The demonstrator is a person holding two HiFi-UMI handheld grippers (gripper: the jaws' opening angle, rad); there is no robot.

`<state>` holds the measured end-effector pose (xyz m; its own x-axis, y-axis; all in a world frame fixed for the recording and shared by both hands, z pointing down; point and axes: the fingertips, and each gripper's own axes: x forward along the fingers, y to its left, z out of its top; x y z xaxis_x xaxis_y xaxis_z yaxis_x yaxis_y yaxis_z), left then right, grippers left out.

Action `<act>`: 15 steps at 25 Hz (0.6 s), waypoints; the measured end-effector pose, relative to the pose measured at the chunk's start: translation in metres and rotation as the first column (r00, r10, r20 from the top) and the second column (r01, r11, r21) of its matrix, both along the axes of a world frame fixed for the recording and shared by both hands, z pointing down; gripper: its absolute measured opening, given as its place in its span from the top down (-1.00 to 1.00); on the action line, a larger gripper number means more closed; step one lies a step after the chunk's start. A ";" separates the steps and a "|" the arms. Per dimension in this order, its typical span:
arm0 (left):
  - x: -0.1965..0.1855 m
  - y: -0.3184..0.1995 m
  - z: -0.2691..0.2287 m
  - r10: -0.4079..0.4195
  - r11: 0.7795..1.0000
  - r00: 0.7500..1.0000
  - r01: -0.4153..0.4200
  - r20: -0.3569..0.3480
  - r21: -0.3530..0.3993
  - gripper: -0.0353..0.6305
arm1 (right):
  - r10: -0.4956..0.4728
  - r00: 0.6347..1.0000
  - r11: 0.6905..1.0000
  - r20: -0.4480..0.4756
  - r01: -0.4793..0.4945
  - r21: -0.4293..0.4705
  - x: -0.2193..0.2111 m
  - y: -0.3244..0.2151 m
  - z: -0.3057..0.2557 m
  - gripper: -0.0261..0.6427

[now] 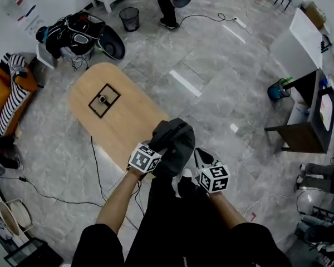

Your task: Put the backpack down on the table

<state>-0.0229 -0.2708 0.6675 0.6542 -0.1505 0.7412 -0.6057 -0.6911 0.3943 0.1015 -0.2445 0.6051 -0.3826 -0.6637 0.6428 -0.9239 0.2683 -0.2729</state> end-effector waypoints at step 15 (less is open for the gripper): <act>-0.085 -0.051 0.031 -0.038 0.992 0.980 0.015 -0.194 -0.122 0.59 | -0.110 0.993 0.992 -0.048 0.106 -0.073 -0.079 -0.037 0.011 0.89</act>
<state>-0.1076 -0.3220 0.6983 0.7851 -0.0877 0.6131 -0.5263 -0.6164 0.5857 0.0226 -0.2819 0.6158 -0.4144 -0.5729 0.7072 -0.9040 0.3490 -0.2470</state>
